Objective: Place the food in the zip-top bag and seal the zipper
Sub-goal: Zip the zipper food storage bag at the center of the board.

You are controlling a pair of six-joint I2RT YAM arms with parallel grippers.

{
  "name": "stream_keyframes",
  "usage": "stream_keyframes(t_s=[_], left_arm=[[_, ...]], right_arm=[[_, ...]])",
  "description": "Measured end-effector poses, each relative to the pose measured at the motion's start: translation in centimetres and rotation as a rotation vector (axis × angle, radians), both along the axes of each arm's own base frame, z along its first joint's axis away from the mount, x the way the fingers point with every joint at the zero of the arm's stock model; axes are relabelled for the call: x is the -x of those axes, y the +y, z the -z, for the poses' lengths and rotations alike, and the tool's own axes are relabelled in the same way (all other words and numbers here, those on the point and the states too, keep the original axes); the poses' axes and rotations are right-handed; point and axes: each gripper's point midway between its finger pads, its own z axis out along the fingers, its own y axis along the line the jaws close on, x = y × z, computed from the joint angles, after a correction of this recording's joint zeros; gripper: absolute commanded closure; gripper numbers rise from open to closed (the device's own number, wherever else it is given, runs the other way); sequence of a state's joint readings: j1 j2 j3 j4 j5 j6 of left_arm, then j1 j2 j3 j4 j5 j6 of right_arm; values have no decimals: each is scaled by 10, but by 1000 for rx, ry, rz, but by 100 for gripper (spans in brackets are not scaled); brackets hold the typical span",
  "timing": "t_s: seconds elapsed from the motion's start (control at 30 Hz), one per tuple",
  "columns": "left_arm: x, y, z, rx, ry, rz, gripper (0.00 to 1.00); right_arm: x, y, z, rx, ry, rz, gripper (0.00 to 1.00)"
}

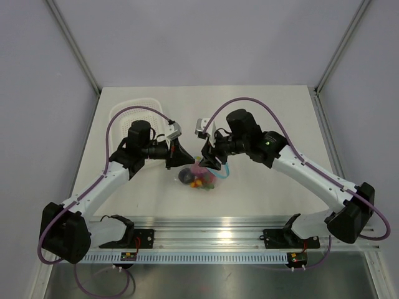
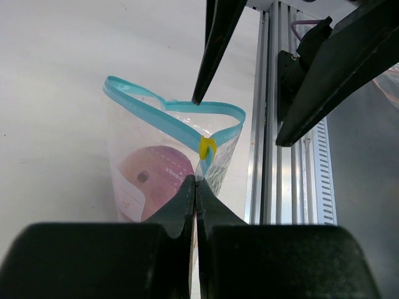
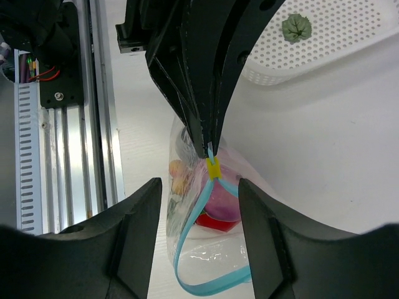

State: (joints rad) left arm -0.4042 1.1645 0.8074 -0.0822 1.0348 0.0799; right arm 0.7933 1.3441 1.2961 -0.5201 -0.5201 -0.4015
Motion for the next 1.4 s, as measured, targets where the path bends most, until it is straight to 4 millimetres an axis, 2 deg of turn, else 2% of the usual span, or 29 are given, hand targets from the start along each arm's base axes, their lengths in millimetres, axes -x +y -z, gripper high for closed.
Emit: stream_keyframes(t_s=[0.27, 0.33, 0.4, 0.43, 0.53, 0.63, 0.73, 0.77, 0.87, 0.93, 0.97, 1.03, 1.07, 1.1, 1.2, 1.4], left_arm=[[1, 0, 1, -2, 6, 5, 100], [1, 0, 1, -2, 8, 5, 100], [1, 0, 1, -2, 8, 5, 100], [1, 0, 1, -2, 8, 5, 100], [0, -1, 2, -4, 13, 5, 100], [-2, -1, 3, -7, 19, 5, 100], [-2, -1, 4, -7, 23, 4, 100], [-2, -1, 4, -8, 24, 4, 100], [-2, -1, 4, -7, 25, 4, 100], [-2, -1, 4, -8, 25, 4, 100], [-2, -1, 4, -8, 26, 4, 100], [-2, -1, 4, -8, 27, 4, 100], [-2, -1, 5, -9, 29, 3, 98], [-2, -2, 5, -10, 32, 4, 86], [-3, -2, 6, -13, 50, 2, 75], [-5, -4, 0, -7, 63, 0, 70]], right_arm=[[-3, 6, 20, 24, 58, -30, 40], [-5, 6, 22, 25, 64, -29, 43], [-6, 6, 22, 22, 71, -32, 47], [-7, 7, 22, 20, 75, -35, 54], [-9, 10, 22, 17, 83, -41, 62], [-11, 13, 23, 14, 95, -50, 63], [-12, 14, 25, 16, 104, -54, 67], [-12, 14, 26, 17, 107, -53, 74], [-12, 13, 26, 15, 110, -55, 85], [-13, 12, 26, 15, 109, -54, 96], [-13, 12, 26, 15, 112, -53, 99], [-14, 12, 26, 15, 115, -51, 100], [-14, 12, 27, 16, 115, -50, 100], [-14, 11, 27, 16, 117, -49, 100], [-14, 11, 27, 16, 119, -46, 100], [-13, 10, 25, 11, 124, -39, 100]])
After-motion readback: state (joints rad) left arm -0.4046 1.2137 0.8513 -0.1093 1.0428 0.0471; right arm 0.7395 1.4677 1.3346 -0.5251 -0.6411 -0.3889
